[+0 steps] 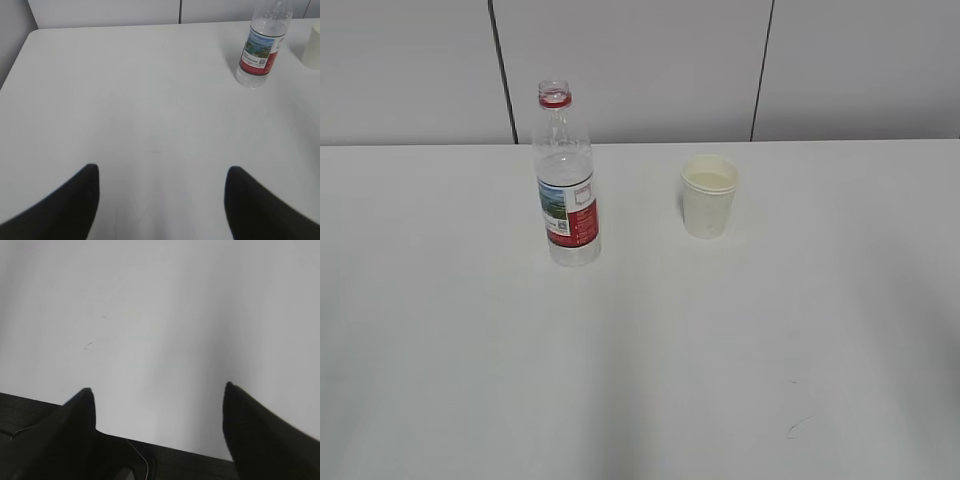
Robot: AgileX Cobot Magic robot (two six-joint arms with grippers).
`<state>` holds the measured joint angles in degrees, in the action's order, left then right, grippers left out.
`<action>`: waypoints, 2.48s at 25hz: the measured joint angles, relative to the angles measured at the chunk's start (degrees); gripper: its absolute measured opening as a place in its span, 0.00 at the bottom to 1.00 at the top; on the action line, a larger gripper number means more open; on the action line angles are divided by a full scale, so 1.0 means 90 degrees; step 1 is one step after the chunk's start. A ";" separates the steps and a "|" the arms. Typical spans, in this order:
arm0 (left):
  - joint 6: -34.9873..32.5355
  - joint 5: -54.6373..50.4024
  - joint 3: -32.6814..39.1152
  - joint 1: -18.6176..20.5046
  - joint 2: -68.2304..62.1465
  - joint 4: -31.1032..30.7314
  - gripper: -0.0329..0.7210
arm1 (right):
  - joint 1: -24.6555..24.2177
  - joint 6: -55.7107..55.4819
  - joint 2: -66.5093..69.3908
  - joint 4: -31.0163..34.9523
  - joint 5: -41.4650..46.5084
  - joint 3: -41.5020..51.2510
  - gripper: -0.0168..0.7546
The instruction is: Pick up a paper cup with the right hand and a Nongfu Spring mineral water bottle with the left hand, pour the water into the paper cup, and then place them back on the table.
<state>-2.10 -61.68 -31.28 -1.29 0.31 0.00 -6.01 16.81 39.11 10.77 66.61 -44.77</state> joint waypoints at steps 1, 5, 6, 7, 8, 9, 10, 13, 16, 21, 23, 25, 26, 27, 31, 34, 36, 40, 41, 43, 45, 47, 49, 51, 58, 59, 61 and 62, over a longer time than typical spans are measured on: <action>0.0000 0.0007 0.0000 0.0000 0.0009 0.0000 0.67 | 0.0000 0.0000 -0.0069 0.0000 -0.0083 0.0114 0.78; 0.0000 -0.0017 0.0000 0.0000 0.0047 0.0000 0.66 | 0.0000 0.0000 -0.0290 -0.0025 -0.0332 0.0487 0.78; 0.0000 -0.0023 0.0000 0.0000 0.0047 -0.0033 0.66 | 0.0000 0.0000 -0.0342 -0.0035 -0.0424 0.0559 0.78; 0.0000 -0.0023 0.0000 0.0000 0.0050 -0.0033 0.66 | 0.0000 0.0000 -0.0388 -0.0035 -0.0509 0.0645 0.78; 0.0000 -0.0023 0.0000 0.0000 0.0050 -0.0033 0.66 | 0.0000 0.0000 -0.0432 -0.0035 -0.0596 0.0744 0.78; 0.0000 -0.0023 0.0000 0.0000 0.0050 -0.0033 0.66 | 0.0000 0.0000 -0.0462 -0.0035 -0.0680 0.0849 0.78; 0.0000 -0.0023 0.0000 0.0000 0.0050 -0.0033 0.66 | 0.0000 0.0000 -0.0504 -0.0035 -0.0754 0.0945 0.78; 0.0000 -0.0023 0.0000 0.0000 0.0050 -0.0033 0.66 | 0.0000 0.0000 -0.0586 -0.0035 -0.0959 0.1347 0.78; 0.0000 -0.0023 0.0000 0.0000 0.0050 -0.0033 0.66 | 0.0000 0.0004 -0.0591 -0.0035 -0.1163 0.1888 0.78; 0.0000 -0.0024 0.0000 0.0000 0.0050 -0.0040 0.66 | 0.0000 0.0016 -0.0601 -0.0049 -0.1473 0.2154 0.78; 0.0000 -0.0024 0.0000 0.0000 0.0050 -0.0055 0.66 | 0.0000 0.0016 -0.0606 -0.0023 -0.1794 0.2266 0.78; 0.0000 -0.0024 0.0000 0.0000 0.0050 -0.0064 0.66 | 0.0000 0.0016 -0.0606 0.0020 -0.2076 0.2395 0.78; 0.0000 -0.0024 0.0000 0.0000 0.0050 -0.0069 0.66 | 0.0000 0.0016 -0.0606 0.0032 -0.2177 0.2444 0.78; 0.0000 -0.0024 0.0000 0.0000 0.0050 -0.0071 0.66 | 0.0000 0.0019 -0.0606 0.0035 -0.2233 0.2456 0.78; 0.0000 -0.0024 0.0000 0.0000 0.0050 -0.0071 0.66 | 0.0000 0.0019 -0.0606 0.0016 -0.1731 0.2260 0.78; 0.0000 -0.0024 0.0000 0.0000 0.0050 -0.0076 0.66 | 0.0138 -0.0173 -0.0730 -0.0275 -0.1128 0.2188 0.78; 0.0000 -0.0024 0.0000 0.0000 0.0050 -0.0076 0.66 | 0.0270 -0.0279 -0.0942 -0.0467 -0.0958 0.2222 0.78; 0.0000 -0.0024 0.0000 0.0000 0.0050 -0.0076 0.66 | 0.0423 -0.0377 -0.1756 -0.0653 -0.0816 0.2260 0.78; 0.0000 -0.0024 0.0000 0.0000 0.0050 -0.0076 0.66 | 0.0422 -0.0389 -0.2041 -0.0668 -0.0803 0.2260 0.78; 0.0000 -0.0024 0.0000 0.0000 0.0050 -0.0076 0.66 | 0.0422 -0.0403 -0.2618 -0.0682 -0.0772 0.2260 0.78; 0.0000 -0.0024 0.0000 0.0000 0.0050 -0.0076 0.66 | 0.0422 -0.0403 -0.3299 -0.0703 -0.0762 0.2260 0.78; 0.0000 -0.0024 0.0000 0.0000 0.0050 -0.0076 0.66 | 0.0422 -0.0403 -0.3936 -0.0757 -0.0748 0.2260 0.78; 0.0000 -0.0024 0.0000 0.0000 0.0050 -0.0082 0.66 | 0.0422 -0.0403 -0.4361 -0.0800 -0.0735 0.2260 0.78; 0.0000 -0.0024 0.0000 0.0000 0.0050 -0.0069 0.66 | 0.0432 -0.0416 -0.4437 -0.0869 -0.0694 0.2260 0.78; 0.0000 -0.0023 0.0000 0.0000 0.0050 -0.0088 0.66 | 0.0432 -0.0488 -0.4450 -0.0939 -0.0685 0.2260 0.78; 0.0000 -0.0023 0.0000 0.0000 0.0050 -0.0088 0.66 | 0.0432 -0.0564 -0.4450 -0.0985 -0.0685 0.2260 0.78; 0.0000 -0.0023 0.0000 0.0000 0.0050 -0.0088 0.66 | 0.0432 -0.0717 -0.4450 -0.1093 -0.0685 0.2260 0.78; 0.0000 -0.0023 0.0000 0.0000 0.0050 -0.0088 0.66 | 0.0432 -0.0762 -0.4450 -0.1110 -0.0685 0.2260 0.78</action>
<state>-2.10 -61.89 -31.28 -1.29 0.76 -0.79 -2.13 9.95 -0.95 0.78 60.45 -24.43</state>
